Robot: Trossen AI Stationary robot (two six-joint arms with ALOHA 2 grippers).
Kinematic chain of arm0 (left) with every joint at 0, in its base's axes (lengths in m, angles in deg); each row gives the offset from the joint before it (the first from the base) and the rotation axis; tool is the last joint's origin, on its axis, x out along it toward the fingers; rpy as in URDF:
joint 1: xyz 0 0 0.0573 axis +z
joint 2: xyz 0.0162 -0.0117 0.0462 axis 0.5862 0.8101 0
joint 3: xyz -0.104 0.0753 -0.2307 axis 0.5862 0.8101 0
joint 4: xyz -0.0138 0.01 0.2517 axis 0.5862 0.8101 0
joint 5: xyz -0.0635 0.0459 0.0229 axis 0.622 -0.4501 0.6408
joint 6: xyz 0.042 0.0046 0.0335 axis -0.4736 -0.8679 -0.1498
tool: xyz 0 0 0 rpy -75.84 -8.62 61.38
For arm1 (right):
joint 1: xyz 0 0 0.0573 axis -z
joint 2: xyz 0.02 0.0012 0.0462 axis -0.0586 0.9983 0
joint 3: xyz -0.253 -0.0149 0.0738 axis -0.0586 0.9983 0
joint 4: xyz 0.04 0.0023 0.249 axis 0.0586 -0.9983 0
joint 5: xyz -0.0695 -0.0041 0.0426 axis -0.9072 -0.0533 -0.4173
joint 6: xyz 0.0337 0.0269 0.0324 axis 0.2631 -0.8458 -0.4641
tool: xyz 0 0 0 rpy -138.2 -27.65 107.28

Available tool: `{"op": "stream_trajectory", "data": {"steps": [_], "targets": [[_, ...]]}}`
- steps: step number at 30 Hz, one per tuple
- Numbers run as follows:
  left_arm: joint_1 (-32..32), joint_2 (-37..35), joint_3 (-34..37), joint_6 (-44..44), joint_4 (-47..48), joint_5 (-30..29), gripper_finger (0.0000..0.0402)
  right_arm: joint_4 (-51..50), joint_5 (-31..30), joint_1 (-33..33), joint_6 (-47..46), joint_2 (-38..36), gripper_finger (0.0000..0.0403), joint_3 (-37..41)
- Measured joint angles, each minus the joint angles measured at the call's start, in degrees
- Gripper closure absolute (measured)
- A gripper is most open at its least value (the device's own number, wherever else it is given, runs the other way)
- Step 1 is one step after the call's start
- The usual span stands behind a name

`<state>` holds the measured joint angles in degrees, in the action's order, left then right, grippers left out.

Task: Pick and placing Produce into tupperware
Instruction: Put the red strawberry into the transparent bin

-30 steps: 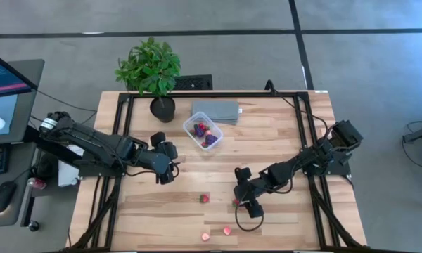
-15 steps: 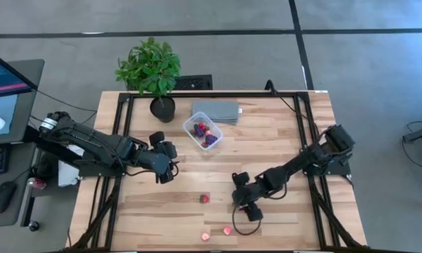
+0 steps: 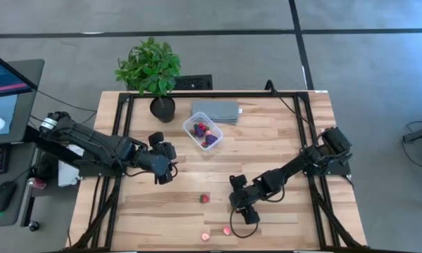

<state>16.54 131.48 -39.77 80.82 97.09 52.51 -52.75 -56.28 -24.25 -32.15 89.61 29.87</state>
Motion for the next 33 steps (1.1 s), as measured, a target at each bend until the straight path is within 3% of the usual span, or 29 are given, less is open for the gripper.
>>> {"op": "stream_trajectory", "data": {"steps": [6,18,27,33], "targets": [[0.00,0.00,0.00,0.00,-0.01,-0.04,0.0216,-0.08,-0.05,0.04,-1.56,0.00,0.0155,0.01],[0.00,0.00,0.02,0.02,-0.06,-0.02,0.0216,-0.28,-0.26,0.11,-3.03,0.02,0.0236,0.07],[0.00,0.00,0.02,0.00,-0.06,0.02,0.0216,-0.69,0.26,0.78,-5.99,0.04,0.0212,0.07],[0.00,0.00,0.04,-0.26,-0.06,0.04,0.0216,-0.90,0.15,0.81,-5.99,0.04,0.0230,0.04]]}}
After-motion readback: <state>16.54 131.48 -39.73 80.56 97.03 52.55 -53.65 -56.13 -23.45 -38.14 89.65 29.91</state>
